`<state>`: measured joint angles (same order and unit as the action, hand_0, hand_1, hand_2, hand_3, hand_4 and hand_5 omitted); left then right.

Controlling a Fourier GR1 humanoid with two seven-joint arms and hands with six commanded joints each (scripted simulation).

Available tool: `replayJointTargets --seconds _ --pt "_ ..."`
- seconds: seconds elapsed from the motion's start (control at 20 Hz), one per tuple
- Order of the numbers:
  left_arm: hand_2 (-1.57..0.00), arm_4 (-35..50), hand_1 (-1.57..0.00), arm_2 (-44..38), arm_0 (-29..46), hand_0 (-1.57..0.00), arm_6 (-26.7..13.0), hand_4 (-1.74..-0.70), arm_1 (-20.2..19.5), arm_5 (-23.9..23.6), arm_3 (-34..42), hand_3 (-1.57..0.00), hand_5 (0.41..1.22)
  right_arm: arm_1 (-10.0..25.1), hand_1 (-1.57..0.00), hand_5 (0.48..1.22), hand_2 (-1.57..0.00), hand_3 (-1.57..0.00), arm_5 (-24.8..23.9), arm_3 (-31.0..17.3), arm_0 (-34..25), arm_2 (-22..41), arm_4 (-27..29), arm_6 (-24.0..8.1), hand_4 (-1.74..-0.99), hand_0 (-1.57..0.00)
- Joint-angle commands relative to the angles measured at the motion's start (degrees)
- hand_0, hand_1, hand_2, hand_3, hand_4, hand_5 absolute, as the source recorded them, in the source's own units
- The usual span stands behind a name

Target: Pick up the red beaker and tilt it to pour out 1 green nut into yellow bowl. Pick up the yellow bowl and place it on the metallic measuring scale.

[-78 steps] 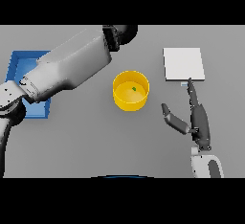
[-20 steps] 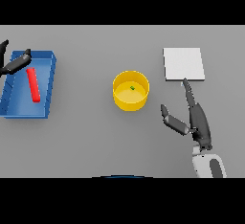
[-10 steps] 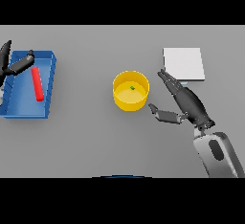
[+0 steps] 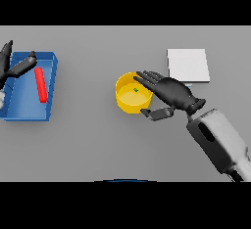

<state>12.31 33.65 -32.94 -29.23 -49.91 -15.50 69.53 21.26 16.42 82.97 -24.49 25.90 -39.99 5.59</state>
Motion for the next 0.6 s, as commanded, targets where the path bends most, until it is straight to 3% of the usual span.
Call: replayJointTargets --seconds 0.0,0.55 --pt "0.0 0.2 0.0 0.0 0.1 0.0 -0.3 -0.8 -0.4 0.5 0.0 0.0 0.721 0.3 0.0 0.662 0.0 0.0 0.6 -1.2 -1.0 0.5 -0.4 0.8 -1.274 0.0" --pt "0.0 0.5 0.0 -0.4 -0.1 0.0 1.3 -0.8 -0.4 1.5 -1.5 0.0 0.733 -2.3 0.0 0.679 0.0 0.0 6.9 -12.7 -9.5 7.2 -3.2 5.4 -1.26 0.0"
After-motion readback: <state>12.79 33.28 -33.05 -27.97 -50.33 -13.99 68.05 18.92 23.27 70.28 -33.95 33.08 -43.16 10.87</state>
